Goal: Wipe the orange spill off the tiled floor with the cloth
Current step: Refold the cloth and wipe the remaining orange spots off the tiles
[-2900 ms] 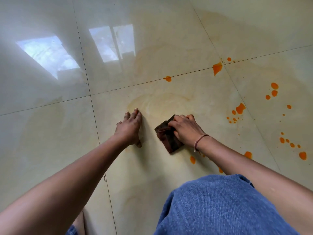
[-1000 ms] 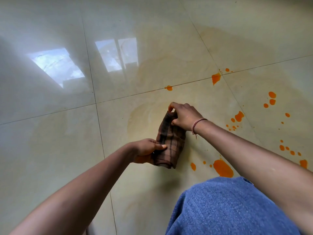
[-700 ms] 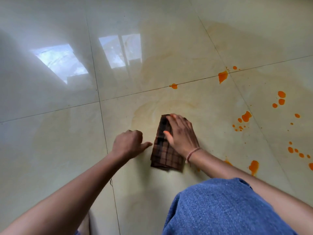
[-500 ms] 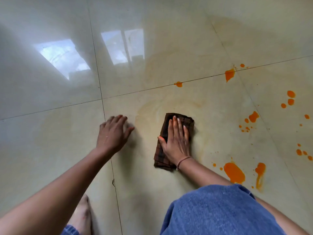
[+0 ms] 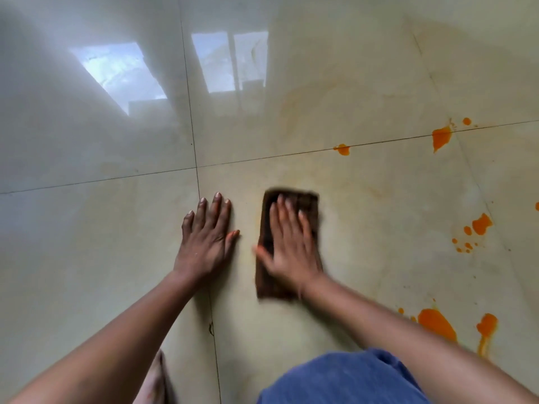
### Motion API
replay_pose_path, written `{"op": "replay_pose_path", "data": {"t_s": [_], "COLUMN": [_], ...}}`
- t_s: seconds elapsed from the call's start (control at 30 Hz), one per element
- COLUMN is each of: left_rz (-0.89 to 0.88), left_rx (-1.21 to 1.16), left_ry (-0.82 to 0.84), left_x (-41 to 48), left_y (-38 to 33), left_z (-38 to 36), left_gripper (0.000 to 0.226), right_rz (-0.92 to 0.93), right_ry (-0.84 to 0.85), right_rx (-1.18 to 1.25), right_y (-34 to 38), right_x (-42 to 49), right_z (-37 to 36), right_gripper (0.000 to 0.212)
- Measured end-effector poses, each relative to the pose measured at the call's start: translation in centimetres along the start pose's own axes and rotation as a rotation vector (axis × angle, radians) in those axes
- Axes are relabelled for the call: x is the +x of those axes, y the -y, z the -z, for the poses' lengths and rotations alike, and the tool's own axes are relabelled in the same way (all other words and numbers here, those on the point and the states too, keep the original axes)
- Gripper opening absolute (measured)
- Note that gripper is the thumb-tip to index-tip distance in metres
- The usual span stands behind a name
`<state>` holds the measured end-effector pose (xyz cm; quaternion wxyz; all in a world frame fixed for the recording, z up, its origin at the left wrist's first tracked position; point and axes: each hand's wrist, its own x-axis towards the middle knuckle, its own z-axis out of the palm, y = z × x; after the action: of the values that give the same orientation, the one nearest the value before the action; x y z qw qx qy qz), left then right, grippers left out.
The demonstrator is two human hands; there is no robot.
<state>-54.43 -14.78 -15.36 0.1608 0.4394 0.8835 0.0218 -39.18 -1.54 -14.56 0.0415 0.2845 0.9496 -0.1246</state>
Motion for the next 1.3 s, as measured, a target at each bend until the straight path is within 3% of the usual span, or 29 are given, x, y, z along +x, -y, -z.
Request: {"op": "replay_pose_path", "data": {"t_s": [0.1, 0.13, 0.2, 0.27, 0.3, 0.37, 0.47, 0.5, 0.57, 0.63, 0.67, 0.77, 0.83, 0.87, 0.93, 1.0, 1.03, 1.13, 1.2, 1.23, 1.3], "left_rz": [-0.001, -0.004, -0.005, -0.01, -0.015, -0.021, -0.033, -0.034, -0.033, -0.039, -0.044, -0.041, -0.031, -0.032, -0.03, -0.03, -0.033, -0.017, 0.042, 0.063, 0.07], "left_rx": [-0.022, -0.029, -0.018, -0.009, -0.029, -0.089, -0.148, -0.152, -0.145, -0.157, -0.178, -0.221, -0.224, -0.215, -0.201, -0.195, -0.185, -0.14, -0.147, -0.157, -0.147], "left_ry": [0.018, 0.02, 0.02, 0.002, 0.007, 0.031, 0.039, 0.036, 0.016, 0.01, 0.018, 0.048, 0.05, 0.048, 0.046, 0.041, 0.036, -0.013, -0.044, -0.052, -0.077], "left_x": [-0.1, -0.1, -0.1, 0.1, 0.2, 0.2, 0.1, 0.0, -0.1, 0.0, 0.1, 0.1, 0.0, -0.1, -0.1, 0.0, 0.0, -0.4, -0.5, -0.5, -0.3], "left_y": [0.1, 0.0, 0.1, 0.3, 0.4, 0.7, 0.9, 0.8, 0.7, 0.8, 0.8, 0.9, 0.8, 0.7, 0.6, 0.7, 0.7, 1.3, 2.2, 2.8, 3.4], "left_z": [0.2, 0.2, -0.1, -0.2, -0.2, 0.3, 0.7, 0.6, 0.4, 0.3, 0.5, 1.4, 1.6, 1.6, 1.4, 1.3, 1.2, 1.5, 1.4, 1.2, 0.9], "left_gripper": [0.069, 0.068, 0.068, 0.067, 0.067, 0.068, 0.068, 0.067, 0.067, 0.068, 0.069, 0.059, 0.054, 0.054, 0.054, 0.054, 0.055, 0.064, 0.069, 0.069, 0.068], "right_rz": [0.27, 0.234, -0.05, -0.221, -0.192, 0.047, 0.311, 0.299, 0.072, -0.138, -0.124, 0.26, 0.39, 0.346, 0.081, -0.115, -0.081, 0.307, 0.411, 0.375, 0.12], "right_ry": [0.073, 0.031, -0.05, -0.055, -0.038, 0.021, 0.089, 0.051, -0.032, -0.043, -0.036, 0.082, 0.117, 0.069, -0.032, 0.004, 0.012, 0.115, 0.126, 0.086, 0.004], "right_rx": [-0.033, -0.033, -0.007, 0.004, 0.009, -0.012, -0.047, -0.057, -0.05, -0.022, -0.012, -0.053, -0.052, -0.058, -0.045, -0.012, -0.005, -0.056, -0.032, -0.028, -0.004], "right_y": [-2.8, -4.4, -5.1, -2.4, -0.3, 2.9, -0.5, -2.6, -4.2, -1.5, 0.6, 3.5, -0.1, -1.8, -3.1, -1.2, 0.2, 1.8, -0.3, -0.6, 0.7], "right_x": [-7.2, -5.7, 1.7, 7.8, 8.0, 3.4, -5.1, -4.7, 0.2, 5.0, 4.9, -3.8, -7.0, -5.9, 0.3, 4.8, 4.1, -6.0, -8.0, -5.7, 3.0], "right_z": [0.0, -0.1, 0.9, 1.7, 1.2, 0.1, 0.0, -0.1, 0.6, 1.1, 0.6, -1.1, -0.4, -0.6, 0.5, 1.2, 0.9, -0.6, -0.4, -0.8, 0.3], "right_gripper": [0.088, 0.089, 0.091, 0.094, 0.093, 0.089, 0.087, 0.087, 0.089, 0.091, 0.091, 0.089, 0.089, 0.089, 0.09, 0.092, 0.092, 0.09, 0.091, 0.09, 0.091]}}
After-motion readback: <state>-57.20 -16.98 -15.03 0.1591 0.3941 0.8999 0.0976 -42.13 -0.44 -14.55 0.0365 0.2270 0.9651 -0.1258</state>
